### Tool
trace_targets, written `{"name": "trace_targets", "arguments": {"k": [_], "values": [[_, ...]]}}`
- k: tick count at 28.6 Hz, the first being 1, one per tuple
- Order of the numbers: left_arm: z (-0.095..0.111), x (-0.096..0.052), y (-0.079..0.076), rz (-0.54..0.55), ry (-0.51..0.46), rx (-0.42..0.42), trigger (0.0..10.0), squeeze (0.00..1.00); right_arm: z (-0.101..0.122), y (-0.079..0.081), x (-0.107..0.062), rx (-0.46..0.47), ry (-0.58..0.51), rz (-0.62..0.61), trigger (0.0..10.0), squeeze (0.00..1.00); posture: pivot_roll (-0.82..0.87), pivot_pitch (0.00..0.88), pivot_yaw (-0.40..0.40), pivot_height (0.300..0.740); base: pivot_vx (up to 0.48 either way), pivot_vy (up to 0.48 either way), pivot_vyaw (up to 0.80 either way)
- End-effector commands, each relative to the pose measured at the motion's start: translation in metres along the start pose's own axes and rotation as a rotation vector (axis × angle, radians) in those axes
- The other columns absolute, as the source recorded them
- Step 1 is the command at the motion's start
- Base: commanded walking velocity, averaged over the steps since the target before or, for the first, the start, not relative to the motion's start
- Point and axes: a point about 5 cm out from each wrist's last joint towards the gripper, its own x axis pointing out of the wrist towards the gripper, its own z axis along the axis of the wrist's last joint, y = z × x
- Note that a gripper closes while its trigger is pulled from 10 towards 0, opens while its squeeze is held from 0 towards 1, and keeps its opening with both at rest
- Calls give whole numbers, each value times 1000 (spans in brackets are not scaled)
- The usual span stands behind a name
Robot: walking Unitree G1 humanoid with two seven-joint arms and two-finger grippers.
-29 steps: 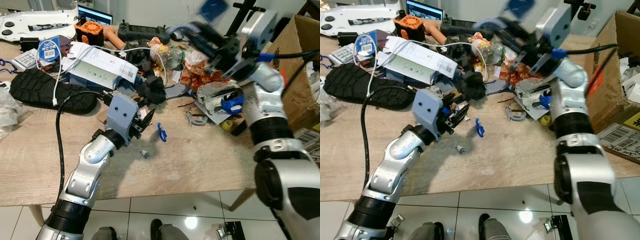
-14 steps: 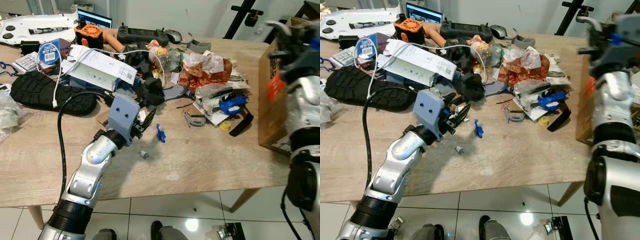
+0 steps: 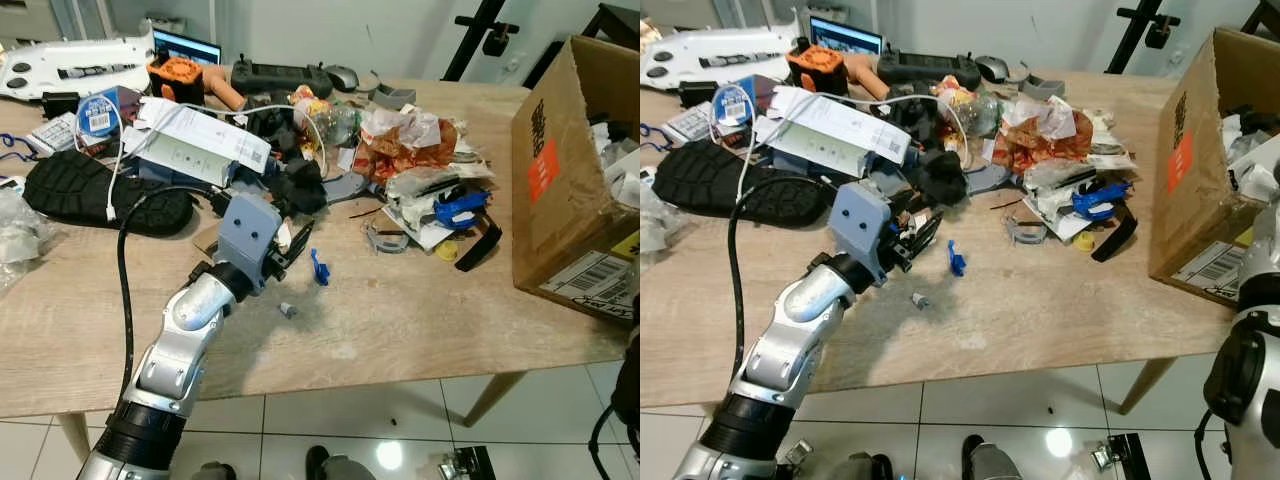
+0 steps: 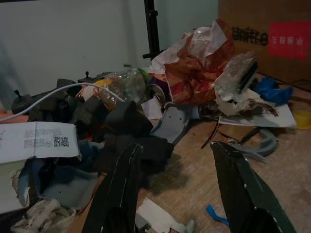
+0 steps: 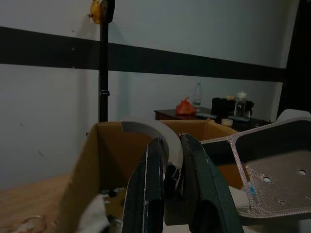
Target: Picking trash to rubbish bin
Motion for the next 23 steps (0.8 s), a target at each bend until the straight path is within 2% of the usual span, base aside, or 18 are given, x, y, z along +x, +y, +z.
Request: {"name": "trace_targets", "arguments": {"k": [1,4,6,7,10,13,17,19,20,21,23], "values": [[-1,0,0,-27,4,20,10000,0,-1,-13,-4,21,-20,-67,10000,0,22,141,-67,740,0,0,0],[-1,0,2,-31,3,26,10000,0,-3,-16,-5,38,-14,-98,10000,0,32,133,-55,740,0,0,0],[0,1,4,-33,3,33,10000,0,-4,-21,-6,74,-8,-132,10000,0,34,128,-51,740,0,0,0],[1,2,5,-33,3,39,10000,0,-5,-24,-6,122,2,-151,10000,0,36,126,-49,740,0,0,0],[0,3,7,-24,13,55,10000,0,-5,-23,-5,164,7,-135,10000,0,38,123,-45,740,0,0,0],[0,3,9,-15,16,56,10000,0,1,-16,0,257,-17,-75,10000,0,41,116,-29,740,0,0,0],[0,3,8,-18,17,56,10000,0,8,-9,4,327,-47,-32,10000,0,43,114,-23,740,0,0,0],[0,4,8,-23,18,56,10000,0,12,-7,9,451,-49,-27,10000,0,45,112,-16,740,0,0,0],[-1,5,7,-26,20,58,10000,0,9,-5,12,585,-9,-36,10000,0,46,112,-13,740,0,0,0],[-1,5,7,-26,20,58,10000,0,9,-5,12,585,-9,-36,10000,0,46,112,-13,740,0,0,0],[-1,5,8,-28,23,60,10000,0,1,0,13,697,70,-24,10000,0,48,112,-9,740,0,0,0]]}}
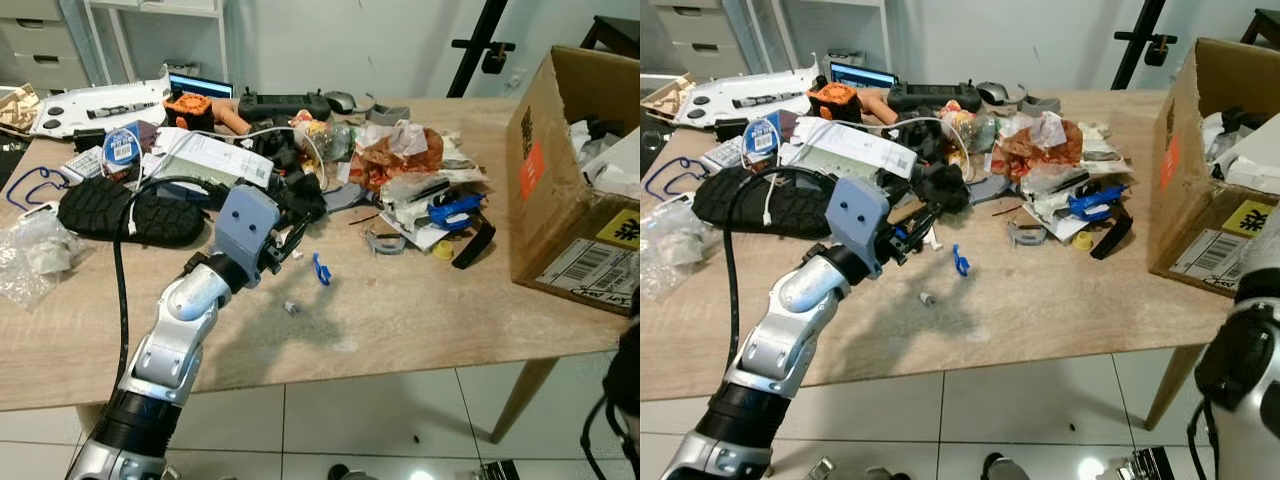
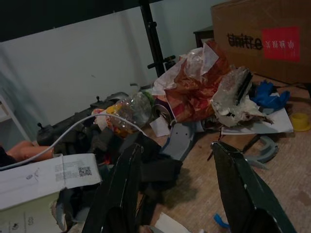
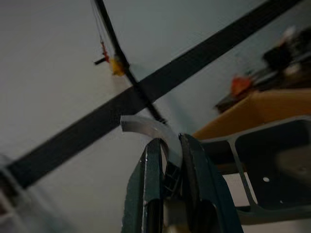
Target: Picking trash to rubbish bin
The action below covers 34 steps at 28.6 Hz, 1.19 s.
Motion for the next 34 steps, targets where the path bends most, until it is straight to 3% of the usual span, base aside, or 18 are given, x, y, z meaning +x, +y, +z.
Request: {"name": "trace_targets", "arguments": {"k": [1,6,12,13,14,17,18,19,22,23,24,25,28,31,32,34], "values": [[-3,0,-2,-18,17,17,10000,0,-13,-3,-2,113,98,-18,10000,0,51,112,-7,740,0,0,0],[-3,0,-1,-19,22,21,10000,0,-25,-2,-6,157,151,2,10000,0,51,112,-7,740,0,0,0],[-3,0,-1,-21,24,19,10000,0,-25,-7,-9,194,138,-17,10000,0,59,117,-1,740,0,0,0],[-3,0,-1,-22,25,19,10000,0,-22,-8,-8,218,120,-20,10000,78,56,121,0,740,0,0,0],[-3,0,-1,-22,25,19,10000,0,-20,-9,-7,237,105,-18,10000,341,56,121,0,740,0,0,0],[-3,0,-1,-23,25,19,10000,0,-18,-9,-7,252,97,-16,10000,341,56,121,0,740,0,0,0],[-4,0,0,-23,25,19,10000,0,-15,-10,-6,266,87,-16,10000,890,52,121,-1,740,0,0,0],[-4,1,-1,-22,25,18,10000,0,-13,-9,-5,275,79,-8,10000,1000,52,121,-1,740,0,0,0],[-4,1,-1,-21,23,15,10000,0,-7,-8,-2,276,41,-7,10000,1000,49,120,-5,740,0,0,0],[-4,2,-1,-19,23,14,10000,0,-3,-8,-1,268,8,-9,10000,718,49,120,-7,740,0,0,0],[-4,2,-2,-18,22,13,10000,0,0,-8,0,262,-14,-12,10000,718,49,120,-7,740,0,0,0],[-4,2,-2,-17,22,12,10000,0,3,-8,1,273,-42,-20,10000,0,49,120,-10,740,0,0,0],[-4,1,-1,-13,22,10,10000,0,12,-7,3,287,-105,-16,10000,0,48,119,-12,740,0,0,0],[-5,0,-1,-8,24,8,10000,0,21,5,7,315,-182,42,10000,0,45,121,-15,740,0,0,0],[-5,0,-1,-7,24,8,10000,0,21,12,9,316,-176,81,10000,0,39,120,-17,740,0,0,0],[-5,0,-2,-5,24,6,10000,0,2,45,10,252,-3,304,10000,0,39,120,-17,740,0,0,0]]}}
